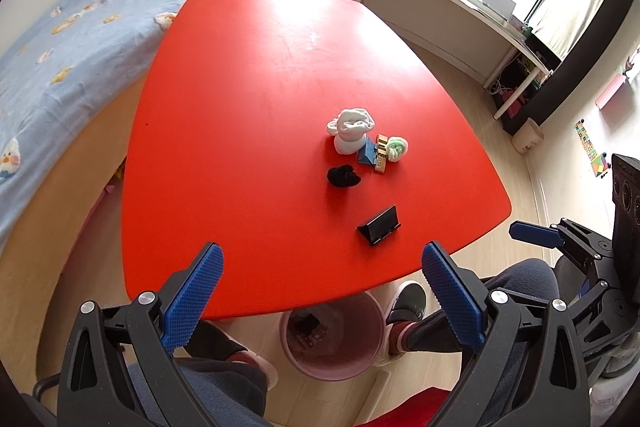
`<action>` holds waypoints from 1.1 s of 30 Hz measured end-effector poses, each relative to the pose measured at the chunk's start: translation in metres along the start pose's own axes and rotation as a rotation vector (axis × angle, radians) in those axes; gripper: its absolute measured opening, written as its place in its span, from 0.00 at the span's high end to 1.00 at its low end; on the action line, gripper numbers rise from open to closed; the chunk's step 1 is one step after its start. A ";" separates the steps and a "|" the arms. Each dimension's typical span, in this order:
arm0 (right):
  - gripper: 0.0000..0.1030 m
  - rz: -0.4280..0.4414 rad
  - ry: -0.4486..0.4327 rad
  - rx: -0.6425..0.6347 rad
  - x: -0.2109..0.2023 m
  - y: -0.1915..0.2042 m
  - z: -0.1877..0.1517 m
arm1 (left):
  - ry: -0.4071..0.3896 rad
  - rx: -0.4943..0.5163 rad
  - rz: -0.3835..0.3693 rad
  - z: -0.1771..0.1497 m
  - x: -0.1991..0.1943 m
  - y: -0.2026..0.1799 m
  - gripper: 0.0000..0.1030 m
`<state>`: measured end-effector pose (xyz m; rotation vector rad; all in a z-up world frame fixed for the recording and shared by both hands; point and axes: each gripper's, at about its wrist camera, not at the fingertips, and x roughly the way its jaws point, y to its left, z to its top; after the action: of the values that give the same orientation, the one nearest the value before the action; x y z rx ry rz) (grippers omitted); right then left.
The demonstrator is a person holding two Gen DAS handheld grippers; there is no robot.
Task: Collect trash
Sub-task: 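Grasp the small black item with the left tool while the right tool grasps the black phone stand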
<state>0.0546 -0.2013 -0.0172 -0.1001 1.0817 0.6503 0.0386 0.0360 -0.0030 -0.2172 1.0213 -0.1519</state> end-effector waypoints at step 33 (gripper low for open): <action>0.20 -0.052 0.007 -0.067 0.087 -0.003 0.030 | 0.228 -0.102 0.097 0.061 0.131 -0.007 0.07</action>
<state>0.1068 -0.1534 -0.0768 -0.1883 1.0611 0.6397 0.1587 0.0062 -0.0791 -0.2463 1.2653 -0.0365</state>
